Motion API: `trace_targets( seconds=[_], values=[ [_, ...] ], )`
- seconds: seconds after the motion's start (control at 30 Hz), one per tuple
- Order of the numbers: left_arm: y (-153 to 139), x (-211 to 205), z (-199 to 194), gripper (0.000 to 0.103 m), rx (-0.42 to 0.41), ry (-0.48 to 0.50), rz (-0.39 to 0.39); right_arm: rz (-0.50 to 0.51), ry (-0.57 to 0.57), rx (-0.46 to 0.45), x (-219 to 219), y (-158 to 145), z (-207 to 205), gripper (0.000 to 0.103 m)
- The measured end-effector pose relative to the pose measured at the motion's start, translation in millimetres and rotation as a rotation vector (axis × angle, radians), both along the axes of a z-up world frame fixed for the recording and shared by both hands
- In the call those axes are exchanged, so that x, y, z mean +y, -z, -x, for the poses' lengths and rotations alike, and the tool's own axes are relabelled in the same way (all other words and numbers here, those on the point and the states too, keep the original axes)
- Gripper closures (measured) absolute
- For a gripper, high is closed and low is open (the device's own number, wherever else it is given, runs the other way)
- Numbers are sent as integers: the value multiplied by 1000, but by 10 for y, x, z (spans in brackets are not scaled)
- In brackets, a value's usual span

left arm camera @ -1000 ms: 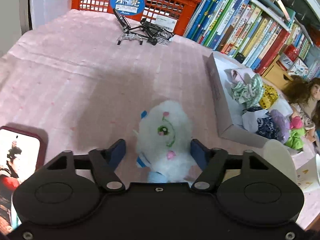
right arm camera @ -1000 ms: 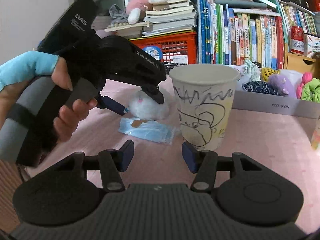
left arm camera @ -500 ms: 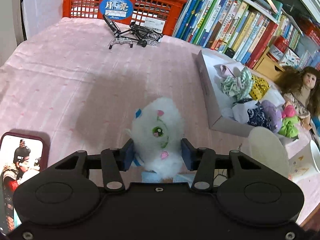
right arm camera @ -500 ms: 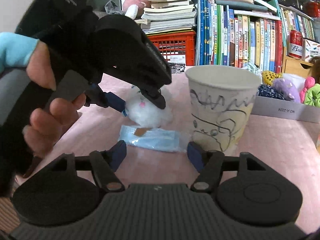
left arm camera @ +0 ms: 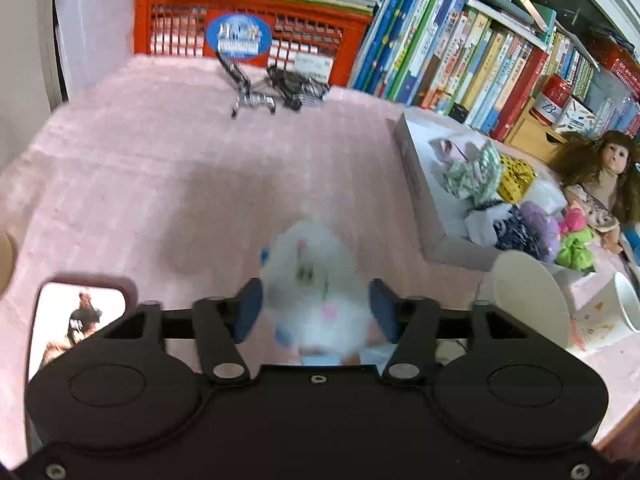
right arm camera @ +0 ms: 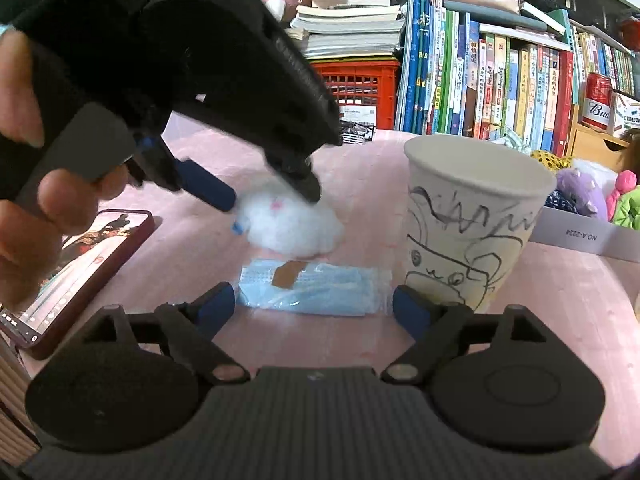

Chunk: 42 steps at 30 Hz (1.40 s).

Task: Organize soft objects
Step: 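Grasp the white fluffy plush with the left gripper while the right grasps the blue mask packet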

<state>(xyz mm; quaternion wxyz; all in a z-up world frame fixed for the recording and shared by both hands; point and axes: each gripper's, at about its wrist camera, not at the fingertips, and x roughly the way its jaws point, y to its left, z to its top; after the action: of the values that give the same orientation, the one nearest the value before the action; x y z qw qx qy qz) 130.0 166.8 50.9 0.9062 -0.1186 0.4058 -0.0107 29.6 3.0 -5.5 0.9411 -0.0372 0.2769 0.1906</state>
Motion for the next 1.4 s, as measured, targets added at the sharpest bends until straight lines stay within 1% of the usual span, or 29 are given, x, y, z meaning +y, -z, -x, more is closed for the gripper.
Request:
trace_targets(
  seconds=[0.07, 0.1, 0.17, 0.23, 0.27, 0.3, 0.37, 0.4, 0.43, 0.47, 0.53, 0.6, 0.8, 1.0, 1.2, 1.27, 1.33, 1.4],
  values=[
    [-15, -24, -28, 22, -31, -4, -18, 15, 0, 8, 30, -5, -14, 7],
    [-7, -41, -48, 22, -39, -6, -33, 25, 5, 9, 48, -5, -19, 7],
    [37, -79, -105, 22, -21, -13, -63, 37, 17, 10, 89, -8, -32, 7],
    [101, -96, -159, 22, 10, -13, -69, 32, 22, 18, 110, -7, -35, 12],
    [131, -91, -180, 25, 24, -13, -60, 28, 23, 22, 115, -6, -41, 16],
    [169, -83, -202, 31, 37, -13, -48, 25, 23, 24, 121, -6, -45, 20],
    [240, -42, -254, 41, 81, -8, -14, 29, 19, 18, 123, -3, -36, 22],
    [265, -6, -272, 49, 98, 5, 38, 29, 16, 15, 117, -1, -31, 22],
    [276, 22, -280, 49, 110, 6, 68, 26, 13, 13, 111, 2, -24, 23],
    [274, 47, -295, 50, 119, 2, 76, 21, 9, 13, 100, 3, -21, 23],
    [260, 78, -323, 52, 134, 8, 85, 13, 3, 12, 67, 4, -6, 24],
    [228, 79, -332, 56, 133, 14, 80, 7, -12, 4, 32, 4, 19, 24],
    [140, 19, -279, 59, 101, 26, 48, 17, -78, -34, -47, -31, 163, 24],
    [120, -26, -232, 60, 96, 31, 22, -17, -131, -45, -232, -108, 307, 24],
    [84, -53, -166, 60, 88, 28, 18, -20, -129, -47, -470, -176, 370, 24],
    [68, -54, -137, 60, 80, 24, 14, -17, -124, -29, -558, -187, 385, 24],
    [42, -31, -134, 60, 87, 20, 36, -19, -124, -19, -651, -205, 417, 24],
    [7, -2, -139, 60, 88, 11, 47, -15, -112, -30, -746, -238, 417, 24]
  ],
)
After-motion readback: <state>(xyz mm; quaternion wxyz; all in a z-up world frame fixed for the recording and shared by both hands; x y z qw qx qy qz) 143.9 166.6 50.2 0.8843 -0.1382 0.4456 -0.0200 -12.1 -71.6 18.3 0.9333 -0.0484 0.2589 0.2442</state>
